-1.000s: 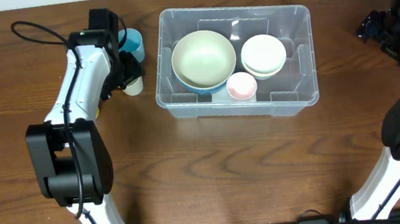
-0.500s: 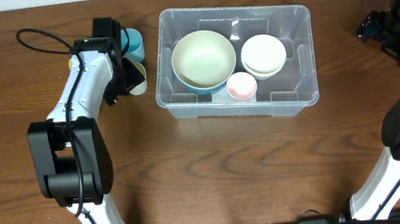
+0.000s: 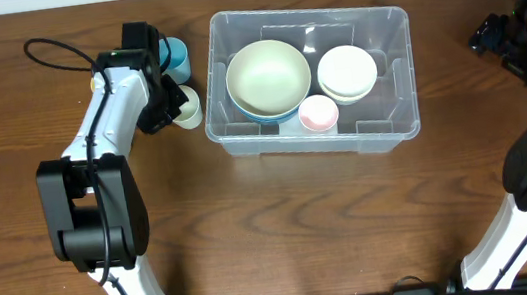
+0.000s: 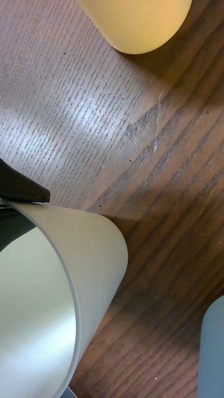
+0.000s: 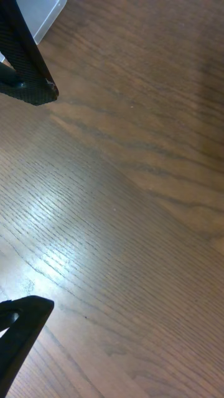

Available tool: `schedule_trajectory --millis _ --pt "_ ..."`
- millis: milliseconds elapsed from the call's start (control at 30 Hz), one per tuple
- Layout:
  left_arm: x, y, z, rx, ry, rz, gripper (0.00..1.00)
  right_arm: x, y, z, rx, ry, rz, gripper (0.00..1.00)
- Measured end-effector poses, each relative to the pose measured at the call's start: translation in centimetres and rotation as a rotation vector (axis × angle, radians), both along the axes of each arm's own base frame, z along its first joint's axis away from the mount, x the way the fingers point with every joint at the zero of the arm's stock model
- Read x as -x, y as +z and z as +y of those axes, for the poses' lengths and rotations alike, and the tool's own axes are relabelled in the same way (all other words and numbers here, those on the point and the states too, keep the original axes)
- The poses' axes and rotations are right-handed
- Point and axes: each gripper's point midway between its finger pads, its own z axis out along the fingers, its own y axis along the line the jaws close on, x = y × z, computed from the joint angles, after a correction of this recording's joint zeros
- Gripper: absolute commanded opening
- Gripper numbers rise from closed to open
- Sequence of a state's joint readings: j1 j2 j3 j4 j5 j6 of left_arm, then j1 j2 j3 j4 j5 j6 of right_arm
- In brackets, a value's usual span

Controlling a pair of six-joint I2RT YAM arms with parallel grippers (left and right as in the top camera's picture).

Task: Pack container
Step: 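Grasp the cream cup rim with the left gripper and lift, then carry the cream cup over the bin and lower it onto the pink cup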

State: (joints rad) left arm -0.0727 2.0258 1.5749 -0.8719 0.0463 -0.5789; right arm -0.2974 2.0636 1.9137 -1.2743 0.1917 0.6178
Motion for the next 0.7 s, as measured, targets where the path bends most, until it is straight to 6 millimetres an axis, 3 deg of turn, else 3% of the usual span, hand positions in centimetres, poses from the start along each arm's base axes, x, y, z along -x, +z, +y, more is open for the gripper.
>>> schedule_trajectory --millis 200,333,433,633,700 --pt "1.3 0.0 0.1 -0.004 0.0 0.051 0.06 0.0 0.0 0.0 0.0 0.0 0.0 0.99" --pt "1.6 1.8 0.1 -0.003 -0.004 0.035 0.06 0.0 0.0 0.0 0.0 0.0 0.0 0.99" --pt "1.0 5.6 0.1 0.002 -0.007 -0.066 0.06 0.0 0.0 0.0 0.0 0.0 0.0 0.99" --pt "1.3 17.6 0.0 0.0 -0.037 -0.386 0.06 0.0 0.0 0.0 0.0 0.0 0.0 0.99" --pt "1.8 20.8 -1.0 0.003 -0.08 -0.481 0.06 0.0 0.0 0.0 0.0 0.0 0.0 0.99"
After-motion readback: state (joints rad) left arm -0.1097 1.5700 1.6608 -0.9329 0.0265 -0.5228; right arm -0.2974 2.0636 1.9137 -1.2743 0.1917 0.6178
